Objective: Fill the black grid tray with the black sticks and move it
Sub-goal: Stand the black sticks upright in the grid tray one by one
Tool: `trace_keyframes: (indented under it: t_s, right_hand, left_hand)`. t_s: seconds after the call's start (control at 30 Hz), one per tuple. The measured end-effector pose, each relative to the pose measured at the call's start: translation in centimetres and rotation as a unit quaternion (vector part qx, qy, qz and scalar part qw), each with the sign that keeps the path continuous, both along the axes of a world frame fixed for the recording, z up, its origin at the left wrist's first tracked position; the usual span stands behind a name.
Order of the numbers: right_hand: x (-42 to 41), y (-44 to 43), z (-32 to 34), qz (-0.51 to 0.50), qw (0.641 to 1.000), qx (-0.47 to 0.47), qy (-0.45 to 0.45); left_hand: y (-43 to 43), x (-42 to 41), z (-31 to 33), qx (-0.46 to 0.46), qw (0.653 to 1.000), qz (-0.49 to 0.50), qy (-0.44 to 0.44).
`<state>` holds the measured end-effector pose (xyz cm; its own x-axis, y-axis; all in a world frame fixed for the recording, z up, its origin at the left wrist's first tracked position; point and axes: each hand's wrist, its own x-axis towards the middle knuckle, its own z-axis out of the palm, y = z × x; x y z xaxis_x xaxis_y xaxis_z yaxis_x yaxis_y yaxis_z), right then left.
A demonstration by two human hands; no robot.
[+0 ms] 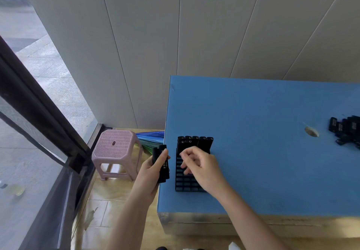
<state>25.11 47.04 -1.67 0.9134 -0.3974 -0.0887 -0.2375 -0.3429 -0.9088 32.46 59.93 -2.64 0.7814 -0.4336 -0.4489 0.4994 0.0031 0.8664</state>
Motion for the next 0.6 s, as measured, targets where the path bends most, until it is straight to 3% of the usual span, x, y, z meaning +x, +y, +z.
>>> trace_keyframes:
  t_s: [0.1, 0.3, 0.47, 0.6]
  right_hand:
    - [-0.4, 1.1, 0.0, 0.035, 0.99, 0.115, 0.07]
    - [-0.3, 2.0, -0.1, -0.008, 0.961, 0.264, 0.079]
    - [-0.3, 1.7, 0.9, -0.005, 0.885, 0.45, 0.118]
    - [-0.4, 1.4, 0.8, -0.018, 0.832, 0.542, 0.115]
  left_hand:
    - [-0.6, -0.3, 0.1, -0.008, 1.0, -0.003, -0.016]
    - [-1.5, -0.7, 0.3, -0.02, 0.998, 0.027, -0.051]
    - [-1.5, -0.6, 0.4, -0.016, 0.997, 0.029, -0.072]
    - [-1.5, -0.6, 0.5, -0.008, 0.996, 0.021, -0.084]
